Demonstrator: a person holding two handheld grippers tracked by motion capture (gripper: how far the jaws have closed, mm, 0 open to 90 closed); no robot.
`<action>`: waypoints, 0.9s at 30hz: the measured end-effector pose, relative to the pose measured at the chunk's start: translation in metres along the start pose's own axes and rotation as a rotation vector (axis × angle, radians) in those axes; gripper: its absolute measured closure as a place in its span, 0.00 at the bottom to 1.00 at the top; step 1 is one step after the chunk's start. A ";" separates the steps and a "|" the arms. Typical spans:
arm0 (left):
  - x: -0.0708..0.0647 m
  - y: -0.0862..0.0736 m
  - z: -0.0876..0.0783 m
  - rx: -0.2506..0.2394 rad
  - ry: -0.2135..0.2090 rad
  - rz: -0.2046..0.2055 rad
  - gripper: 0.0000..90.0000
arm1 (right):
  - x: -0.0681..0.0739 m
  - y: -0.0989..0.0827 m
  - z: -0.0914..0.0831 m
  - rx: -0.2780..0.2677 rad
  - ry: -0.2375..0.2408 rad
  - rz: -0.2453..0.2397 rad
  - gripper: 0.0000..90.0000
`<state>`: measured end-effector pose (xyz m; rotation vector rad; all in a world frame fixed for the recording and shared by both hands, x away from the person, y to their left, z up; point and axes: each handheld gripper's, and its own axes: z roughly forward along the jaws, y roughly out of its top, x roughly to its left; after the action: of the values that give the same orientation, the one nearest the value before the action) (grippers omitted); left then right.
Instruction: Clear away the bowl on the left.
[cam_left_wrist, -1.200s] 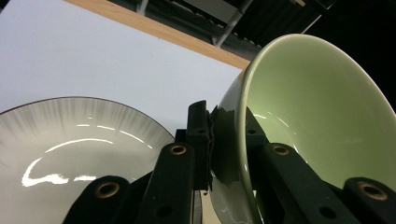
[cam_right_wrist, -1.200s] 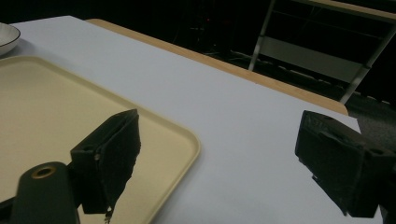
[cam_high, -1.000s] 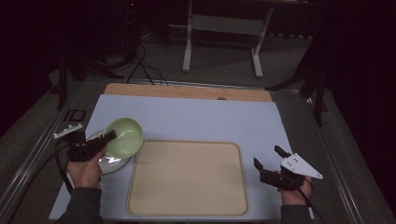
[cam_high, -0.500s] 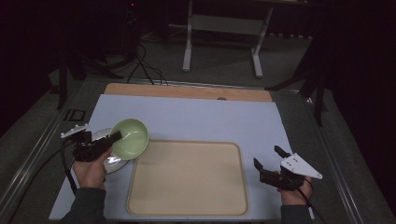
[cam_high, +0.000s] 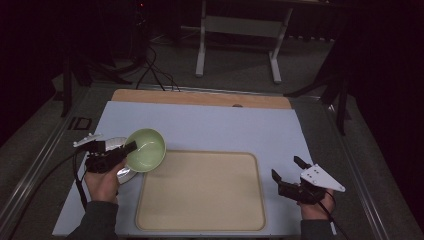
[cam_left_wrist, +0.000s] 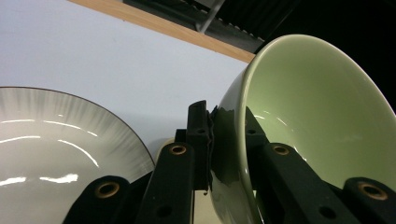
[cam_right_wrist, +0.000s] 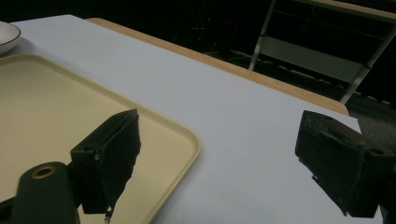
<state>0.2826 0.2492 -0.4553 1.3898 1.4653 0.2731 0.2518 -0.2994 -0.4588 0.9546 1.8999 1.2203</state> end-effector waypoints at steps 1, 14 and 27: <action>-0.001 0.000 0.001 0.001 -0.003 0.000 0.90 | 0.000 0.000 0.000 0.000 0.000 0.000 0.15; -0.008 -0.003 0.006 0.014 -0.023 0.005 0.90 | 0.000 0.000 0.000 0.000 0.000 -0.001 0.15; -0.016 -0.006 0.013 0.028 -0.036 0.014 0.90 | 0.000 0.000 0.000 0.000 -0.001 -0.001 0.15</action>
<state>0.2853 0.2284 -0.4568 1.4209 1.4349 0.2365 0.2517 -0.2996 -0.4587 0.9534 1.8997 1.2192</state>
